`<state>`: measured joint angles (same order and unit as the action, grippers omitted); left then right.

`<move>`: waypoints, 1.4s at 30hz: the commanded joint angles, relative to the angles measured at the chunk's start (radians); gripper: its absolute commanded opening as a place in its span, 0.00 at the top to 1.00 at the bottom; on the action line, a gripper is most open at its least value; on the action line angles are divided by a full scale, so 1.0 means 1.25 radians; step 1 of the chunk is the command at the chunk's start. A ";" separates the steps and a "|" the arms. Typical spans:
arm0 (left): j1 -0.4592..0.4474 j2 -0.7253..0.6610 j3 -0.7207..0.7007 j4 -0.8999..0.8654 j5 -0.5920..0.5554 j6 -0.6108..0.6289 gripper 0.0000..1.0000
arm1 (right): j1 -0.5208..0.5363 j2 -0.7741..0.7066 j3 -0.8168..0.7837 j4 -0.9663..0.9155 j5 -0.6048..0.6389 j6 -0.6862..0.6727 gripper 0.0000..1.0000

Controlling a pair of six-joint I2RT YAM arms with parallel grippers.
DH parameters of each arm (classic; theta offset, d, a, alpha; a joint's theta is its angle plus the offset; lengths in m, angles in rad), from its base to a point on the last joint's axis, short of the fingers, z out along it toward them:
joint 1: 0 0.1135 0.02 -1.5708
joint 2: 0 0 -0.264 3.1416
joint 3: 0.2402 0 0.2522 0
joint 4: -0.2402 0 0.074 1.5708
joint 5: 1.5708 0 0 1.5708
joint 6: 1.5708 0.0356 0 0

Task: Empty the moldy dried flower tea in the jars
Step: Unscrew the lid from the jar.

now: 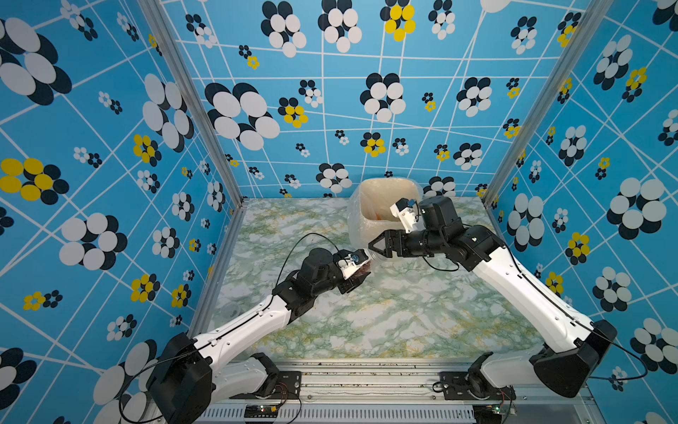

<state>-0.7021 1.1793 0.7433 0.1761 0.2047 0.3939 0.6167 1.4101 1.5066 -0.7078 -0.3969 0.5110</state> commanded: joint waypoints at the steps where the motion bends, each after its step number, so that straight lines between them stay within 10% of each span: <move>1: -0.005 -0.022 0.009 -0.005 -0.023 0.017 0.81 | -0.002 0.018 0.022 -0.030 -0.029 0.038 0.12; 15: -0.008 -0.017 0.016 -0.022 0.012 0.013 0.82 | -0.001 0.040 0.016 -0.041 -0.091 -0.019 0.44; 29: 0.110 0.019 0.050 0.004 0.655 -0.218 0.84 | 0.001 0.024 0.047 -0.177 -0.155 -0.632 0.88; 42: 0.132 0.062 0.073 0.005 0.778 -0.278 0.84 | 0.003 0.013 0.021 -0.191 -0.170 -0.933 0.82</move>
<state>-0.5404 1.2621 0.7719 0.1135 1.0672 0.1116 0.6151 1.4242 1.5562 -0.9207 -0.6697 -0.4980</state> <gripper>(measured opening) 0.660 0.641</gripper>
